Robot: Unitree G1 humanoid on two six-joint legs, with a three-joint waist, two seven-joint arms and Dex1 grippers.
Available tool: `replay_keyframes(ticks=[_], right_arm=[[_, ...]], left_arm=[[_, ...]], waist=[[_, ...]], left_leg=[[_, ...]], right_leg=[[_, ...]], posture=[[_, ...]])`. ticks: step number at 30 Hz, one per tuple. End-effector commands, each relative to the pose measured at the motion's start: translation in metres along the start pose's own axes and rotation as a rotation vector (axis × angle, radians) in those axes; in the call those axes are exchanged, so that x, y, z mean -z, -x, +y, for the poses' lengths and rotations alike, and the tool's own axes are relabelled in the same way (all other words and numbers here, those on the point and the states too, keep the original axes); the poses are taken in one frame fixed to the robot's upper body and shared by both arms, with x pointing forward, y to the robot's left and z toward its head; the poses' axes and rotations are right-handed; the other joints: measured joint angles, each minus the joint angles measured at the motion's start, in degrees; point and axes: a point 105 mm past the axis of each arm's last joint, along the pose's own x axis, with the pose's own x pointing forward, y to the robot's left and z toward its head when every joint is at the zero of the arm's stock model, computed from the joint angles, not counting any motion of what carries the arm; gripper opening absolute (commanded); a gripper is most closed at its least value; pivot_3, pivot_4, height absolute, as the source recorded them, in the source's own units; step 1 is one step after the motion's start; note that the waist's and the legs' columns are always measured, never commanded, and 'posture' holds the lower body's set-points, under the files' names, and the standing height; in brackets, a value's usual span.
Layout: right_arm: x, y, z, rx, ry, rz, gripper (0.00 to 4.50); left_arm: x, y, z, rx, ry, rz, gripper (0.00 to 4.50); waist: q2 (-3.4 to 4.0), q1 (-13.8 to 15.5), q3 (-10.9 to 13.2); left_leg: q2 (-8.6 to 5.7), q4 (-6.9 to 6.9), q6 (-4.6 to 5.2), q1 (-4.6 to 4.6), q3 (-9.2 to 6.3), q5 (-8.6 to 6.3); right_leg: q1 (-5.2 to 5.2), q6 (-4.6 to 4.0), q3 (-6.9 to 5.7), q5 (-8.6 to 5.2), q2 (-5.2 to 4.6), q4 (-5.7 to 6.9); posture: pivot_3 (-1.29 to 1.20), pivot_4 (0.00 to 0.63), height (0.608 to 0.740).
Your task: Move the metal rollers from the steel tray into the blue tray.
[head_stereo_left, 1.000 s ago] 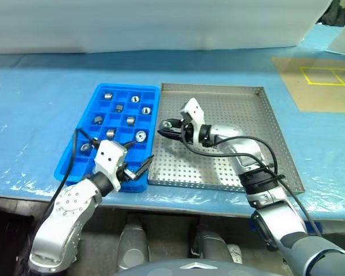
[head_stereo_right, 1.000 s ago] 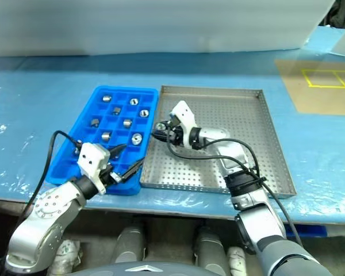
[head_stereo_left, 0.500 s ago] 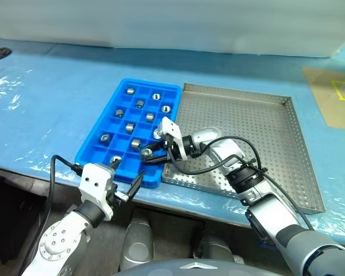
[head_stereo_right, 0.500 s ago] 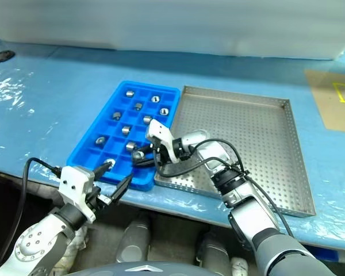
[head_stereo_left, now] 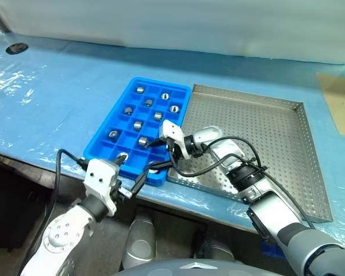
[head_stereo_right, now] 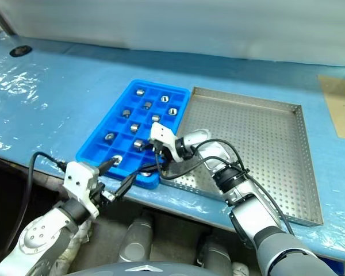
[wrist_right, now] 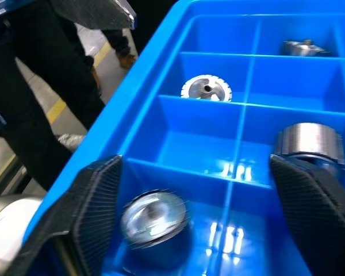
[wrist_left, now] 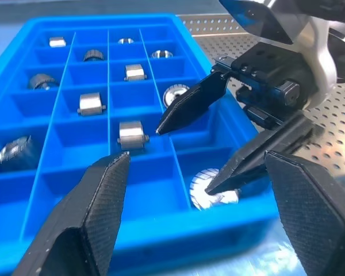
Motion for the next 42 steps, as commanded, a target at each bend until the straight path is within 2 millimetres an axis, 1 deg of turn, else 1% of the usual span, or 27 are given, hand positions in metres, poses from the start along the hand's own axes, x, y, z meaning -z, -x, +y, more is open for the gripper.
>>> replay_keyframes(ticks=[1,3,6,9,10,13,15,17,19,21,23,26,28,29,31,38,42], right_arm=[[-0.023,0.021,-0.016,0.108,-0.001,-0.117,4.06],[-0.027,0.038,-0.026,0.195,-0.036,-0.167,4.06],[-0.025,0.063,-0.033,0.308,-0.072,-0.203,4.06],[-0.012,0.087,-0.033,0.423,-0.087,-0.189,4.06],[-0.007,0.093,-0.033,0.454,-0.090,-0.175,4.06],[0.007,0.113,-0.025,0.548,-0.119,-0.158,4.06],[0.015,0.124,-0.020,0.616,-0.133,-0.149,4.06],[0.023,0.134,-0.017,0.690,-0.141,-0.141,4.06],[0.025,0.144,-0.014,0.765,-0.149,-0.153,4.06],[0.025,0.150,-0.012,0.819,-0.150,-0.170,4.06],[0.024,0.156,-0.010,0.866,-0.150,-0.187,4.06],[0.025,0.163,-0.009,0.923,-0.153,-0.213,4.06],[0.025,0.166,-0.009,0.945,-0.152,-0.228,4.40],[0.024,0.166,-0.009,0.949,-0.150,-0.236,4.50],[0.021,0.165,-0.008,0.941,-0.147,-0.253,4.50],[0.016,0.159,-0.010,0.912,-0.133,-0.269,4.50],[0.018,0.151,-0.007,0.870,-0.127,-0.252,4.50]], left_arm=[[-0.010,-0.013,0.005,0.044,-0.016,-0.057,3.95],[-0.012,-0.028,0.009,0.076,-0.018,-0.074,3.95],[-0.014,-0.047,0.009,0.141,-0.023,-0.091,3.95],[-0.016,-0.065,0.004,0.225,-0.033,-0.104,3.95],[-0.017,-0.070,0.002,0.251,-0.036,-0.109,3.95],[-0.021,-0.085,-0.004,0.330,-0.044,-0.126,3.95],[-0.024,-0.095,-0.007,0.379,-0.045,-0.140,3.95],[-0.024,-0.106,-0.007,0.399,-0.053,-0.140,3.95],[-0.026,-0.116,-0.004,0.405,-0.060,-0.139,3.95],[-0.028,-0.123,-0.003,0.416,-0.054,-0.146,3.95],[-0.028,-0.125,-0.004,0.431,-0.064,-0.145,3.95],[-0.025,-0.128,-0.002,0.436,-0.080,-0.140,3.95],[-0.024,-0.130,0.000,0.431,-0.095,-0.140,3.95],[-0.024,-0.130,0.002,0.423,-0.093,-0.144,4.11],[-0.024,-0.131,0.004,0.406,-0.091,-0.150,4.47],[-0.024,-0.136,0.015,0.340,-0.143,-0.163,4.47],[-0.023,-0.134,0.009,0.353,-0.160,-0.172,4.47]], waist=[[0.04,-0.2,0.0],[0.06,-0.4,0.0],[0.04,-1.9,0.0],[0.02,-4.4,0.0],[0.02,-5.2,0.0],[0.00,-8.9,-0.1],[-0.01,-10.6,-0.1],[0.00,-12.7,-0.1],[0.00,-14.3,-0.1],[0.00,-15.7,-0.1],[0.00,-16.9,-0.1],[-0.01,-17.6,-0.1],[-0.01,-17.9,-0.1],[-0.01,-18.1,-0.1],[-0.01,-18.2,-0.1],[0.00,-18.3,-0.1],[0.00,-18.3,-0.1]], left_leg=[[-0.01,0.08,0.00,0.00,0.00,0.00],[-0.02,0.12,0.00,-0.09,0.04,0.01],[-0.03,0.34,-0.14,-0.18,0.04,0.09],[-0.04,0.55,-0.12,-0.30,0.03,0.08],[-0.04,0.61,-0.12,-0.35,0.03,0.08],[-0.03,0.70,-0.13,-0.35,0.03,0.08],[-0.04,0.70,-0.13,-0.31,0.04,0.09],[-0.04,0.72,-0.13,-0.26,0.08,0.09],[-0.04,0.74,-0.13,-0.20,0.12,0.09],[-0.05,0.76,-0.13,-0.15,0.15,0.09],[-0.05,0.81,-0.11,-0.15,0.17,0.08],[-0.06,0.82,-0.06,-0.15,0.18,0.06],[-0.06,0.81,-0.03,-0.15,0.19,0.05],[-0.06,0.82,-0.01,-0.16,0.19,0.03],[-0.07,0.84,0.12,-0.18,0.19,-0.04],[-0.07,0.86,0.21,-0.17,0.20,-0.09],[-0.07,0.85,0.21,-0.18,0.19,-0.09]], right_leg=[[0.01,-0.16,0.03,0.09,0.00,-0.01],[-0.02,-0.22,0.03,0.14,0.01,0.00],[-0.02,-0.20,0.03,0.16,0.00,0.06],[-0.02,-0.17,0.02,0.18,-0.01,0.07],[-0.02,-0.14,0.01,0.20,-0.01,0.08],[-0.02,-0.11,0.01,0.22,0.00,0.14],[-0.02,-0.11,0.02,0.22,0.00,0.20],[-0.02,-0.12,0.05,0.23,0.00,0.23],[-0.01,-0.13,0.10,0.23,0.02,0.27],[0.00,-0.13,0.13,0.23,0.03,0.30],[0.01,-0.13,0.18,0.23,0.03,0.32],[0.01,-0.14,0.20,0.23,0.03,0.29],[0.01,-0.15,0.20,0.23,0.03,0.28],[0.01,-0.15,0.20,0.23,0.03,0.28],[0.04,-0.15,0.20,0.23,0.01,0.23],[0.10,-0.15,0.19,0.23,0.01,0.16],[0.11,-0.16,0.19,0.23,0.01,0.14]], posture=[[0.36,0.150,0.740],[0.31,0.150,0.740],[0.20,0.150,0.740],[0.10,0.150,0.740],[0.08,0.150,0.740],[-0.03,0.150,0.740],[-0.11,0.150,0.740],[-0.16,0.150,0.740],[-0.21,0.150,0.740],[-0.25,0.150,0.740],[-0.28,0.150,0.740],[-0.29,0.150,0.740],[-0.30,0.150,0.740],[-0.30,0.150,0.740],[-0.30,0.150,0.740],[-0.28,0.150,0.740],[-0.26,0.150,0.740]])
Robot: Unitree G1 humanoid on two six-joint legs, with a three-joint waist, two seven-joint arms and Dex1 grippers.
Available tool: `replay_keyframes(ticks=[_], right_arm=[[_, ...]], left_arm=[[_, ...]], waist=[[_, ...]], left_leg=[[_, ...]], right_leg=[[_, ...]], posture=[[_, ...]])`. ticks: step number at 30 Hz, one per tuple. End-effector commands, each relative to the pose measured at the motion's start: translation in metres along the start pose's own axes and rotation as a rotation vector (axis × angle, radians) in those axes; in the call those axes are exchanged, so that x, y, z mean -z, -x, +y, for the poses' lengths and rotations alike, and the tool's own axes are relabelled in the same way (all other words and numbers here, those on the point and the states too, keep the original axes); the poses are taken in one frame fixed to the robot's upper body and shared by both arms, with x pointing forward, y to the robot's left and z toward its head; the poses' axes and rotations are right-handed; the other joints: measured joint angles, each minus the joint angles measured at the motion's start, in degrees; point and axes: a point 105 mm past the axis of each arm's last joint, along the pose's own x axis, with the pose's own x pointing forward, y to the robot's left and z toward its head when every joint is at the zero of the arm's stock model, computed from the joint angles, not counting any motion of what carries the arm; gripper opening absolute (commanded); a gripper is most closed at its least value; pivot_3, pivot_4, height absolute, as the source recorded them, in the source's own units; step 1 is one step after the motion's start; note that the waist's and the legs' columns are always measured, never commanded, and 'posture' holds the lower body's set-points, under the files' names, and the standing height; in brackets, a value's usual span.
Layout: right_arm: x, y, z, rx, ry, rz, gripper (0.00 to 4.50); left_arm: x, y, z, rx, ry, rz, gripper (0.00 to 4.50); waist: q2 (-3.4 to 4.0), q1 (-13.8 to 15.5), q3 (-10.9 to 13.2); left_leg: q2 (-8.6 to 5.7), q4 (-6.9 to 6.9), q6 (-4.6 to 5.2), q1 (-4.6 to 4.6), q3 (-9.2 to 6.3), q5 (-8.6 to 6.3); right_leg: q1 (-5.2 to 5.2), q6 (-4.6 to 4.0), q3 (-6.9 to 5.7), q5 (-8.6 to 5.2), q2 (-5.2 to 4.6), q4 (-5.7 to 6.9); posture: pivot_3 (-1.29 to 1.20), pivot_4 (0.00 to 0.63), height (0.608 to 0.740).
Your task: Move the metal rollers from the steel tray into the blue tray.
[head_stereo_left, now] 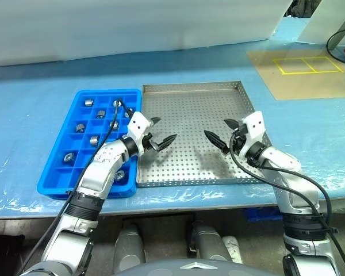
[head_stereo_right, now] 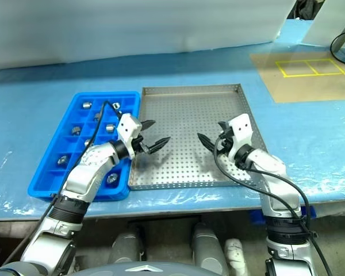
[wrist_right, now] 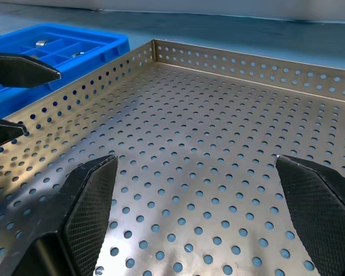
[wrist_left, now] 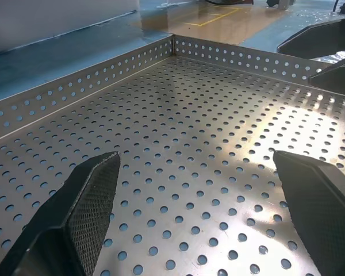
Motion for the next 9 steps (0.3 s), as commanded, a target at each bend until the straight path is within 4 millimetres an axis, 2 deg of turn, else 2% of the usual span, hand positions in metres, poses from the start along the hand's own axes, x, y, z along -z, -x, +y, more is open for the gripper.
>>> replay_keyframes(ticks=[1,5,9], right_arm=[[-0.0138,-0.0018,0.0098,-0.048,0.033,-0.053,4.50],[-0.0126,-0.0062,0.0143,-0.067,0.035,-0.051,4.50],[-0.0141,-0.0097,0.0163,-0.086,0.045,-0.047,4.50]], left_arm=[[-0.0141,-0.0012,-0.0037,0.012,-0.057,-0.051,4.47],[-0.0147,-0.0004,-0.0096,0.019,-0.056,-0.057,4.47],[-0.0165,0.0020,-0.0043,-0.022,-0.064,-0.070,4.47]], waist=[[0.00,0.0,0.0],[0.00,0.0,0.0],[0.00,0.1,0.0]], left_leg=[[0.00,0.00,0.00,0.00,0.00,0.00],[0.00,0.00,0.00,0.00,0.00,0.00],[0.01,0.00,0.01,0.00,0.00,-0.01]], right_leg=[[0.00,0.00,0.00,0.00,0.00,0.00],[0.00,0.00,0.00,0.00,0.00,-0.02],[0.01,0.00,-0.01,0.00,-0.01,-0.03]], posture=[[-0.25,0.150,0.740],[-0.24,0.150,0.740],[-0.23,0.150,0.740]])
